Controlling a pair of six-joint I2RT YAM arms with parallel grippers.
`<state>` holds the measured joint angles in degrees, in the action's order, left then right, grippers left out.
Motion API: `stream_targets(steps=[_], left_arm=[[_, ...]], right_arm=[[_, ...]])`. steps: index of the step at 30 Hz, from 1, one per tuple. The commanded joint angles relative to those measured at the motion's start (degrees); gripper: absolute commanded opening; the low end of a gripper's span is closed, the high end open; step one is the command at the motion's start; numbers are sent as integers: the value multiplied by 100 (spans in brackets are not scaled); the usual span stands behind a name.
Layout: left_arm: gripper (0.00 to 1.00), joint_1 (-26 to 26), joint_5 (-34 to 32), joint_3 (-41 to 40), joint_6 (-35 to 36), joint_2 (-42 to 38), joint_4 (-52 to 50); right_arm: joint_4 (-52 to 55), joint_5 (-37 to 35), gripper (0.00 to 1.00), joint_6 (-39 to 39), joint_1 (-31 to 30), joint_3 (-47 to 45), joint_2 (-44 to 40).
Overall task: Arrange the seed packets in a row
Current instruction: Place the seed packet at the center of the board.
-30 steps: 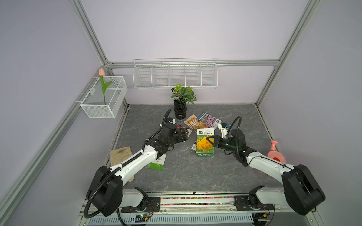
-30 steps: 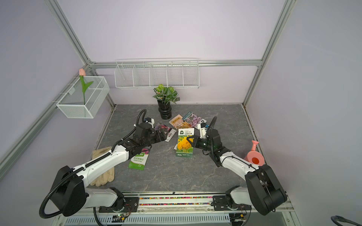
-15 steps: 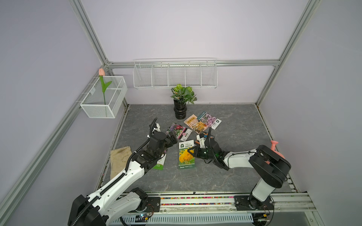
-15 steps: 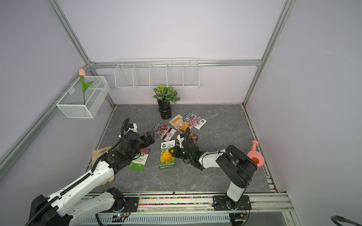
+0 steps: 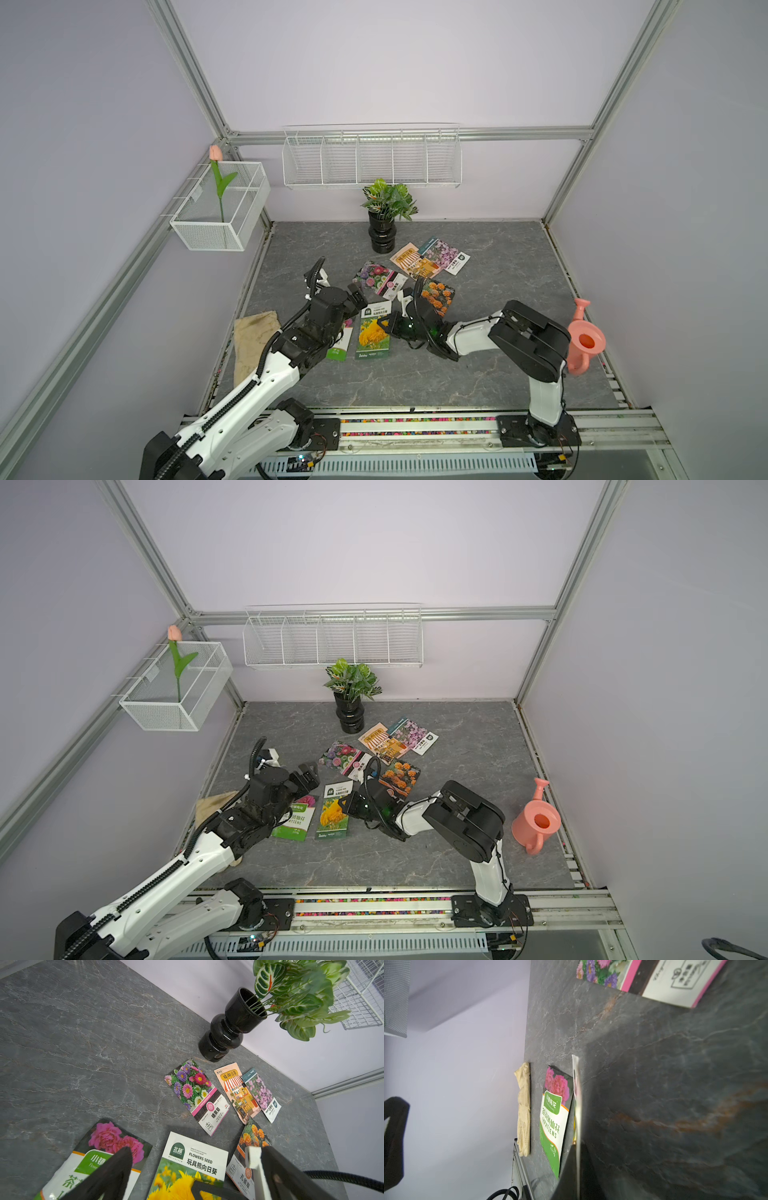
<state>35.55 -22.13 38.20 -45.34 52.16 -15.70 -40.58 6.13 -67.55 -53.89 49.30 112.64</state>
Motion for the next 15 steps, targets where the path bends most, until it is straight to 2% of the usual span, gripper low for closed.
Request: stream_targets(steps=[1,15], left_arm=[[99,-49,-160,-123,-135,-176,-142],[100,-94,-98,-190,-128,-243,-144]], right_arm=[[-65,-127,7,-282,-59,269,172],[-143,256,7,-536,8,710,714]])
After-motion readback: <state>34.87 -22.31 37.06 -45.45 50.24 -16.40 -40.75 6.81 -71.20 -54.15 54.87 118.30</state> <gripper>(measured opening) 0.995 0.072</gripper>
